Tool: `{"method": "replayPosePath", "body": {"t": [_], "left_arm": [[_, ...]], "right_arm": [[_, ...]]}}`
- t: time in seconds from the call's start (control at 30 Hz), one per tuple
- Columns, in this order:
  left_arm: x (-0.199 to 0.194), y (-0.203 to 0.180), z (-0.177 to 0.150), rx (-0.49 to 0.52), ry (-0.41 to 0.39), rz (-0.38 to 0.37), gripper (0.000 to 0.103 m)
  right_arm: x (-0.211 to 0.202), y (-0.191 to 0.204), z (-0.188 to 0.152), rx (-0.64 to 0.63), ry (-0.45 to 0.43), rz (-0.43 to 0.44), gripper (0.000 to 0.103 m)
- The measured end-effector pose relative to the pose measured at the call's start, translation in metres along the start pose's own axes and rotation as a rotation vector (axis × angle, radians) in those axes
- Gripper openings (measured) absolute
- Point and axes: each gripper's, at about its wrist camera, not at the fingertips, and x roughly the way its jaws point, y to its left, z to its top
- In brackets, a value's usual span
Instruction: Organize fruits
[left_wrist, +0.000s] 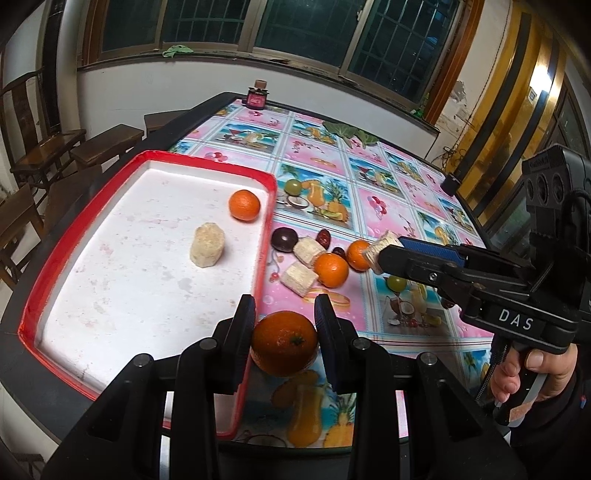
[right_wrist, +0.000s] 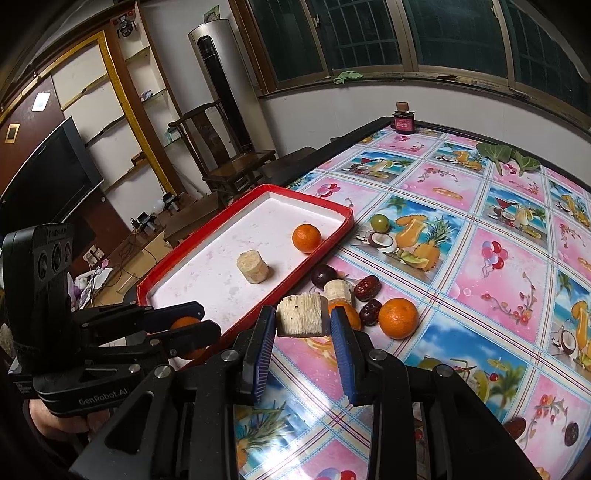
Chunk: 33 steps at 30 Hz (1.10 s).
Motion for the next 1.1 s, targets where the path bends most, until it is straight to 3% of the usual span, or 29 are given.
{"method": "replayPosePath", "body": {"t": [0.57,1.1], "left_arm": [[-0.006,0.057,0.001,-0.097,-0.022,0.066,0.031],[0.005,0.093,0.001,-0.127,0.016,0.117,0.031]], "right_arm": [[0.030,0.019,0.006,-0.027,0.046,0.039,0.031],[0.078,0.063,0.023,-0.122,0.102,0.114,0.031]]}}
